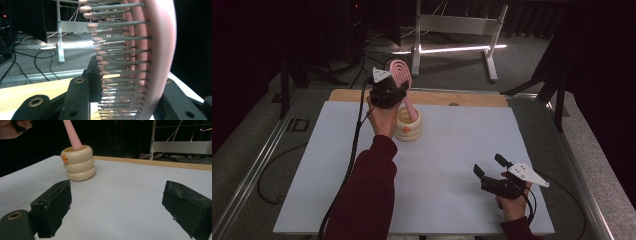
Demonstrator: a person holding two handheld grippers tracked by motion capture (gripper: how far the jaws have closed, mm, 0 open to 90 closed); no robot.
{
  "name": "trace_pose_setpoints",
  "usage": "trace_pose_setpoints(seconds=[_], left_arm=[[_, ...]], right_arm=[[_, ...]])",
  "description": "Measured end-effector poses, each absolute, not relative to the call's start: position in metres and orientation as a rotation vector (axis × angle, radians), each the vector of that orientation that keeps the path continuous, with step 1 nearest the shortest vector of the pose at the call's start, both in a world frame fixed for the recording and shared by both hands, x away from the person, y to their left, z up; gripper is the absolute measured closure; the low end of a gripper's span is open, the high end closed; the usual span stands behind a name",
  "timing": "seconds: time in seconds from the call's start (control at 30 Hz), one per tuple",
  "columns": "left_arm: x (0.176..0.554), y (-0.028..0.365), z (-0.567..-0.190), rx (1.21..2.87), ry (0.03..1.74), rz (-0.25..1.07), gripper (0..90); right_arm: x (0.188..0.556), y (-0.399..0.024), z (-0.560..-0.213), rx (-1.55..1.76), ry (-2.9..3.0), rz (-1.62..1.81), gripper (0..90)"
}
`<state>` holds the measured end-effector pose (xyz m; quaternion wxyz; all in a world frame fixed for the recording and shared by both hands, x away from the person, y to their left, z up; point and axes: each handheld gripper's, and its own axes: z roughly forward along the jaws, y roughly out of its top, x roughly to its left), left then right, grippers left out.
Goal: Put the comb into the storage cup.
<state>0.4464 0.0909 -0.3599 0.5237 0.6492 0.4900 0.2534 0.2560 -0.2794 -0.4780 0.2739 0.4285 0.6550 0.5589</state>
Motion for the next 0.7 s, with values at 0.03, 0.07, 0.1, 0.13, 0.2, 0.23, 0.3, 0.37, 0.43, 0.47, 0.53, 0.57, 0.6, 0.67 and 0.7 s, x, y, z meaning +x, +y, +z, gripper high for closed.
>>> trace_pose_setpoints(seconds=[0.03,0.07,0.1,0.13,0.2,0.23,0.3,0.37,0.43,0.47,0.53,0.57,0.6,0.67,0.7], left_arm=[[0.4464,0.0909,-0.3599,1.554,1.173,0.606,64.3],[0.4471,0.0914,-0.3605,1.553,1.176,0.607,64.3],[0.4471,0.0914,-0.3605,1.553,1.176,0.607,64.3],[0.4474,0.0911,-0.3611,1.558,1.178,0.611,64.3],[0.4475,0.0907,-0.3613,1.560,1.178,0.616,64.3],[0.4476,0.0906,-0.3616,1.560,1.177,0.617,64.3],[0.4479,0.0907,-0.3624,1.560,1.178,0.618,64.3],[0.4482,0.0904,-0.3632,1.562,1.179,0.621,64.3],[0.4484,0.0902,-0.3637,1.565,1.179,0.622,64.3],[0.4485,0.0895,-0.3648,1.565,1.179,0.623,64.3],[0.4486,0.0893,-0.3654,1.567,1.179,0.624,64.2],[0.4487,0.0890,-0.3660,1.569,1.179,0.624,64.3],[0.4487,0.0886,-0.3664,1.570,1.180,0.622,64.2],[0.4488,0.0883,-0.3672,1.571,1.180,0.620,64.2],[0.4488,0.0882,-0.3674,1.569,1.180,0.619,64.3]], right_arm=[[0.2560,-0.2794,-0.4780,1.152,1.762,1.503,8.8],[0.2561,-0.2798,-0.4781,1.154,1.761,1.504,8.8],[0.2561,-0.2798,-0.4781,1.154,1.761,1.504,8.8],[0.2561,-0.2798,-0.4781,1.154,1.762,1.504,8.7],[0.2559,-0.2798,-0.4779,1.153,1.763,1.504,8.8],[0.2559,-0.2798,-0.4779,1.153,1.763,1.504,8.8],[0.2556,-0.2802,-0.4775,1.151,1.762,1.505,8.8],[0.2555,-0.2806,-0.4774,1.153,1.759,1.505,8.8],[0.2555,-0.2811,-0.4772,1.151,1.759,1.505,8.8],[0.2555,-0.2810,-0.4772,1.150,1.758,1.506,8.7],[0.2556,-0.2811,-0.4771,1.148,1.758,1.505,8.8],[0.2556,-0.2811,-0.4771,1.147,1.758,1.505,8.8],[0.2556,-0.2812,-0.4771,1.147,1.758,1.505,8.8],[0.2555,-0.2814,-0.4771,1.148,1.758,1.504,8.8],[0.2555,-0.2816,-0.4770,1.145,1.760,1.503,8.8]])
